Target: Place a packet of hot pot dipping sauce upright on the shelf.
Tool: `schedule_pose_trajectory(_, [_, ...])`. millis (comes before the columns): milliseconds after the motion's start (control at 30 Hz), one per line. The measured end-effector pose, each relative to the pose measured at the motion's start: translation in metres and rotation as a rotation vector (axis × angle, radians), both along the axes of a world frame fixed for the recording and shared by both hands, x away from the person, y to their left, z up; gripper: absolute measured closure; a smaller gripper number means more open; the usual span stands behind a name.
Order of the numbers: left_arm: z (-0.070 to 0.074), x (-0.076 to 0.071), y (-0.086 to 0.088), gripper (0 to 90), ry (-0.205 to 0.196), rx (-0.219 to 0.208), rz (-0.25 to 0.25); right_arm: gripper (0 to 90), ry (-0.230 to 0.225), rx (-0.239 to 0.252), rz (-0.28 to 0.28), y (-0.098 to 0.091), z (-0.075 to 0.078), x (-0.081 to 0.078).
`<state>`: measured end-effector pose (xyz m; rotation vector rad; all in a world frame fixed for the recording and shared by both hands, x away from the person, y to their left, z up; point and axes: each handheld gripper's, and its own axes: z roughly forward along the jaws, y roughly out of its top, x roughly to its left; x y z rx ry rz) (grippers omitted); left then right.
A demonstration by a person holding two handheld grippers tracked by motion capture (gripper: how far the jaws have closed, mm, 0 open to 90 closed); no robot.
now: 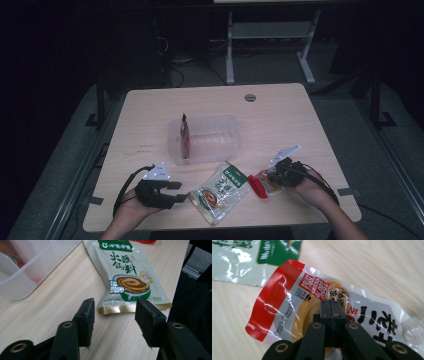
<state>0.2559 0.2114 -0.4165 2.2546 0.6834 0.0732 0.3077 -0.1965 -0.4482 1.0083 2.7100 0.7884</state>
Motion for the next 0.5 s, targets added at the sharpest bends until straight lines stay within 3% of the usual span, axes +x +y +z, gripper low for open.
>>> schedule_pose_trajectory(133, [0.001,0.0,-0.004,54.3,0.012,-0.011,0.006,89.7,-0.001,-0.002,0.008,0.001,0.0,-0.002])
schedule_pose_trajectory(200, [0.003,0.001,-0.007,62.5,0.007,-0.01,-0.004,89.6,-0.003,0.008,0.012,0.0,0.0,-0.001])
schedule_pose_trajectory(233, [0.007,0.002,-0.012,65.8,0.003,-0.03,-0.018,85.9,0.003,0.036,0.004,-0.003,0.002,0.0])
schedule_pose_trajectory(300, [0.009,0.002,-0.015,67.9,0.0,-0.041,-0.023,81.8,-0.001,0.043,0.004,-0.005,0.003,0.0])
schedule_pose_trajectory(333, [0.012,0.003,-0.022,74.1,-0.006,-0.049,-0.028,73.8,-0.005,0.064,-0.013,-0.008,0.005,0.0])
schedule_pose_trajectory(400, [0.014,0.004,-0.025,81.4,-0.01,-0.054,-0.037,67.8,-0.007,0.081,-0.025,-0.012,0.007,-0.001])
schedule_pose_trajectory(500, [0.017,0.006,-0.038,88.3,-0.026,-0.055,-0.057,63.2,-0.012,0.101,-0.039,-0.017,0.01,-0.003])
